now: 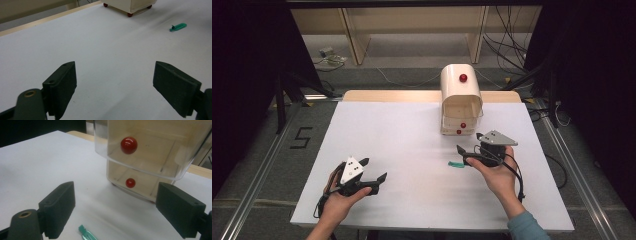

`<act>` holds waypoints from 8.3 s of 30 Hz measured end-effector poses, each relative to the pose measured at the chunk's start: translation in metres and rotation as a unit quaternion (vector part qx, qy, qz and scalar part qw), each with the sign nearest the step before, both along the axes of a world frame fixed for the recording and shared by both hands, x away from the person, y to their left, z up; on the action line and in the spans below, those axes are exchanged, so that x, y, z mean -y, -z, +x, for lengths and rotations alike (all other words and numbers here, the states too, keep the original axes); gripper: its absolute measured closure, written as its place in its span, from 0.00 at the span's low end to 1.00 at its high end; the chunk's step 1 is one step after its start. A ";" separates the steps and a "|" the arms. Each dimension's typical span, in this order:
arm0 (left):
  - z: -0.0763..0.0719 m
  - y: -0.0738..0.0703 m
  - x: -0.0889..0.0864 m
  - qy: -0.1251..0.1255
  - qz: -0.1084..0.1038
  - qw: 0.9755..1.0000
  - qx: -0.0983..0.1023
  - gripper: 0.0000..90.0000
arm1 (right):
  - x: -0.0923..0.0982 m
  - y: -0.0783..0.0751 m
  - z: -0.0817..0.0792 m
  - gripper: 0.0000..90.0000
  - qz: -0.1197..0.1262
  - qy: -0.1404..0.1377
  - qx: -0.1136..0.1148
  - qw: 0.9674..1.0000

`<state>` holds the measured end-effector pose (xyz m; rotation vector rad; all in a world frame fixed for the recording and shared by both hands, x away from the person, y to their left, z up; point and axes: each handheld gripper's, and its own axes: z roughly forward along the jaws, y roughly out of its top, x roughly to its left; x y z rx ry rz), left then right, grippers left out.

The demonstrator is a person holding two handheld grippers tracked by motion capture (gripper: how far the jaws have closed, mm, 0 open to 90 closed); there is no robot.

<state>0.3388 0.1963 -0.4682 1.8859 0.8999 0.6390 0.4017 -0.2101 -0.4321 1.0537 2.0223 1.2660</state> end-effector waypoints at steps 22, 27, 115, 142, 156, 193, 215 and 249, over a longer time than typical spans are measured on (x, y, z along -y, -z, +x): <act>0.000 0.001 -0.001 0.001 0.000 1.000 -0.003 0.21 | 0.010 0.011 -0.014 0.19 -0.010 -0.049 -0.022 0.998; 0.000 0.001 -0.001 0.001 -0.003 1.000 -0.003 0.21 | 0.012 0.016 -0.016 0.19 -0.012 -0.064 -0.033 0.997; 0.002 0.001 0.003 0.009 0.003 1.000 -0.004 0.21 | -0.035 0.066 0.023 0.63 -0.088 -0.110 -0.119 0.983; 0.002 0.001 0.002 0.009 0.002 1.000 -0.005 0.21 | -0.036 0.063 0.020 0.93 -0.078 -0.084 -0.118 0.986; 0.001 0.001 0.002 0.010 0.002 1.000 -0.005 0.21 | -0.030 0.050 0.014 0.93 -0.053 -0.084 -0.100 0.990; 0.002 0.001 0.003 0.010 0.001 1.000 -0.005 0.22 | -0.021 0.031 0.005 0.93 -0.023 -0.076 -0.076 0.994; 0.002 0.001 0.003 0.011 0.001 1.000 -0.004 0.22 | -0.020 0.022 0.002 0.93 -0.014 -0.075 -0.069 0.995; 0.002 0.001 0.003 0.011 0.000 1.000 -0.004 0.22 | -0.016 0.004 -0.001 0.93 0.003 -0.069 -0.045 0.997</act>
